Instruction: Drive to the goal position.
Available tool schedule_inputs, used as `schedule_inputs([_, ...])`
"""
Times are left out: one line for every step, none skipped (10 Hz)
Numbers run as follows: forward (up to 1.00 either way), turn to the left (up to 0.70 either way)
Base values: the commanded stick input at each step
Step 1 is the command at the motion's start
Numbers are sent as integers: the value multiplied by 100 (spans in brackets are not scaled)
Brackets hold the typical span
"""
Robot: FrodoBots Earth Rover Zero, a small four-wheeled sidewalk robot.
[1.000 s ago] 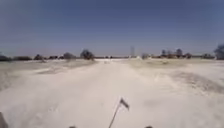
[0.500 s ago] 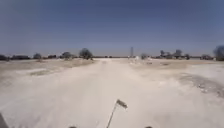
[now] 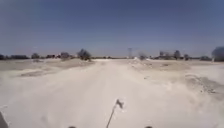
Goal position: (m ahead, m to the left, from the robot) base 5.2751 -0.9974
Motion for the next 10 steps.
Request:
schedule_inputs([70,0])
schedule_inputs([70,0])
schedule_inputs([70,0])
schedule_inputs([70,0])
schedule_inputs([70,0])
schedule_inputs([70,0])
schedule_inputs([70,0])
schedule_inputs([70,0])
schedule_inputs([70,0])
schedule_inputs([70,0])
